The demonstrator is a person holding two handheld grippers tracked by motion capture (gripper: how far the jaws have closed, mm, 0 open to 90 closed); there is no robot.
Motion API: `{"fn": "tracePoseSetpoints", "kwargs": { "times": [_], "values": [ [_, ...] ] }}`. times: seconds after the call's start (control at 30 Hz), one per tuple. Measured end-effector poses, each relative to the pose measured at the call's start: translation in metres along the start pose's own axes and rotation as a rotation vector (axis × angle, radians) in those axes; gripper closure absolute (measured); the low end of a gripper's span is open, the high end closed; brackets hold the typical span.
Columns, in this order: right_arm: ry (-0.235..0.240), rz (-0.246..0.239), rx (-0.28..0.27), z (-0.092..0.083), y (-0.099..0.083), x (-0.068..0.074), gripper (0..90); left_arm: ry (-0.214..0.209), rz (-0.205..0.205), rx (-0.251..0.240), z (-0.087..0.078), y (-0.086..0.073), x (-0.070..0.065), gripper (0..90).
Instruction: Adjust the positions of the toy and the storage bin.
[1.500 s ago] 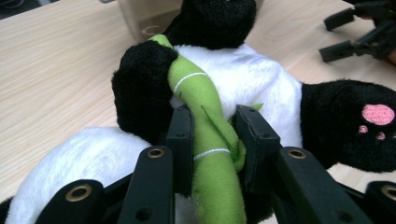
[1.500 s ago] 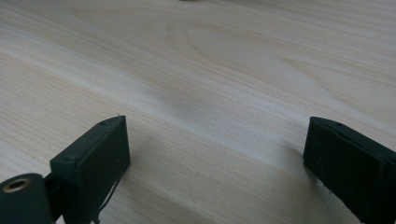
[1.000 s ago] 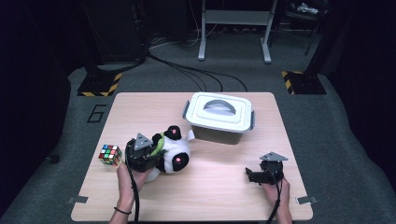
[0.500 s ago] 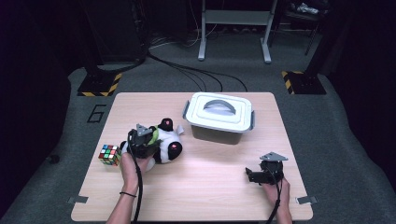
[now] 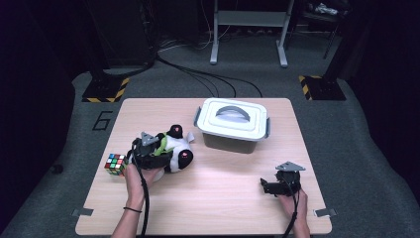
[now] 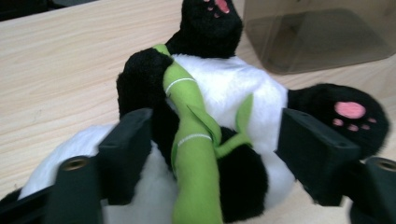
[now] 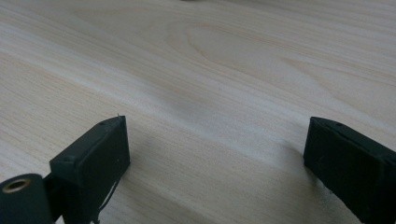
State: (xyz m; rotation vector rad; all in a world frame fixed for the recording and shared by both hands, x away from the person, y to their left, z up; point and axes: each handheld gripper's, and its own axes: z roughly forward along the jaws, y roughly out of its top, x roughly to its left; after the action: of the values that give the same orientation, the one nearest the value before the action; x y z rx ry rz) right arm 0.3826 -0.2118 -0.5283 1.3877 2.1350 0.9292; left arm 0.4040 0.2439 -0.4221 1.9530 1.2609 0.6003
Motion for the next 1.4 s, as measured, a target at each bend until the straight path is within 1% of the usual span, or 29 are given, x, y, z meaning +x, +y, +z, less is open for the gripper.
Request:
{"fn": "tracePoseSetpoints", "kwargs": {
  "times": [0.03, 0.07, 0.13, 0.17, 0.23, 0.33, 0.37, 0.4, 0.47, 0.53, 0.57, 0.6, 0.7, 0.8, 0.83, 0.9, 0.93, 0.97, 1.0, 1.03, 1.07, 1.1, 1.17, 1.2, 1.27, 1.3, 1.33, 1.37, 1.4],
  "values": [
    [0.000, 0.004, -0.001, 0.000, 0.000, 0.000, 6.1, -0.010, 0.000, -0.001, -0.006, -0.002, -0.001, 16.7],
    [-0.001, 0.000, 0.001, 0.000, 0.000, 0.000, 6.1, -0.022, 0.000, -0.004, -0.009, -0.003, -0.001, 15.4],
    [0.001, 0.007, -0.002, 0.000, 0.000, 0.000, 6.1, -0.031, 0.000, -0.008, -0.012, -0.004, -0.002, 15.2],
    [0.000, 0.008, -0.002, 0.000, 0.000, 0.000, 6.1, -0.046, 0.011, -0.011, -0.018, -0.007, -0.005, 15.0],
    [0.001, 0.005, -0.001, 0.000, 0.000, 0.000, 6.1, -0.055, 0.015, -0.011, -0.020, -0.009, -0.007, 14.8],
    [0.000, 0.000, 0.001, 0.000, 0.000, 0.000, 6.0, -0.067, 0.022, -0.018, -0.027, -0.017, -0.012, 12.7],
    [-0.001, 0.000, 0.003, 0.000, 0.000, 0.000, 6.0, -0.072, 0.025, -0.024, -0.031, -0.023, -0.017, 10.5],
    [-0.001, 0.000, 0.003, 0.000, 0.000, 0.000, 6.0, -0.072, 0.025, -0.024, -0.031, -0.023, -0.017, 9.7],
    [-0.001, 0.000, 0.003, 0.000, 0.000, 0.000, 6.0, -0.089, 0.024, -0.033, -0.034, -0.030, -0.021, 9.3],
    [0.002, 0.000, 0.004, 0.000, 0.000, 0.000, 5.3, -0.100, 0.044, -0.026, -0.035, -0.036, -0.027, 8.8],
    [-0.002, -0.010, 0.007, 0.000, 0.001, 0.000, 4.1, -0.114, 0.066, -0.014, -0.034, -0.043, -0.034, 8.3],
    [-0.002, -0.010, 0.007, 0.000, 0.001, 0.000, 4.1, -0.114, 0.066, -0.014, -0.034, -0.043, -0.034, 8.3],
    [-0.002, 0.001, 0.013, 0.001, 0.001, 0.002, 2.8, -0.140, 0.073, -0.001, -0.030, -0.056, -0.045, 7.0],
    [-0.003, 0.000, 0.020, 0.001, 0.002, 0.002, 2.0, -0.151, 0.080, -0.001, -0.027, -0.062, -0.050, 6.3],
    [0.002, -0.014, 0.026, 0.001, 0.002, 0.001, 1.2, -0.166, 0.091, 0.013, -0.023, -0.068, -0.053, 5.9],
    [0.008, -0.010, 0.031, 0.001, 0.003, 0.001, 0.8, -0.168, 0.098, 0.022, -0.021, -0.072, -0.055, 5.3],
    [0.008, -0.010, 0.031, 0.001, 0.003, 0.001, 0.8, -0.166, 0.093, 0.019, -0.017, -0.075, -0.058, 5.3],
    [0.025, 0.000, 0.031, 0.001, 0.004, -0.002, 0.5, -0.181, 0.102, 0.035, -0.013, -0.081, -0.062, 4.4],
    [0.025, 0.000, 0.031, 0.001, 0.004, -0.002, 0.5, -0.181, 0.102, 0.035, -0.013, -0.081, -0.062, 4.3],
    [0.041, 0.012, 0.036, 0.000, 0.005, -0.004, 0.8, -0.189, 0.108, 0.050, -0.007, -0.087, -0.067, 4.2],
    [0.041, 0.012, 0.036, 0.000, 0.005, -0.004, 0.8, -0.189, 0.108, 0.050, -0.007, -0.087, -0.067, 3.9],
    [0.043, 0.014, 0.035, -0.003, 0.007, -0.005, 0.3, -0.203, 0.121, 0.073, 0.000, -0.093, -0.071, 3.5],
    [0.050, 0.023, 0.024, -0.007, 0.012, -0.006, 0.2, -0.214, 0.129, 0.091, 0.007, -0.099, -0.075, 3.0],
    [0.053, 0.021, 0.023, -0.010, 0.015, -0.007, 0.0, -0.223, 0.137, 0.106, 0.011, -0.101, -0.076, 2.7],
    [0.059, 0.020, 0.020, -0.012, 0.018, -0.008, 0.0, -0.229, 0.138, 0.105, 0.014, -0.103, -0.078, 2.4],
    [0.064, 0.019, 0.013, -0.017, 0.025, -0.009, 0.0, -0.230, 0.152, 0.119, 0.020, -0.105, -0.078, 2.1],
    [0.065, 0.018, 0.010, -0.020, 0.028, -0.010, 0.0, -0.238, 0.143, 0.115, 0.023, -0.106, -0.078, 1.7],
    [0.065, 0.014, 0.002, -0.023, 0.032, -0.011, 0.0, -0.242, 0.143, 0.128, 0.025, -0.107, -0.076, 1.7],
    [0.065, 0.014, 0.002, -0.023, 0.032, -0.011, 0.0, -0.242, 0.143, 0.128, 0.025, -0.107, -0.076, 1.3]
  ]
}}
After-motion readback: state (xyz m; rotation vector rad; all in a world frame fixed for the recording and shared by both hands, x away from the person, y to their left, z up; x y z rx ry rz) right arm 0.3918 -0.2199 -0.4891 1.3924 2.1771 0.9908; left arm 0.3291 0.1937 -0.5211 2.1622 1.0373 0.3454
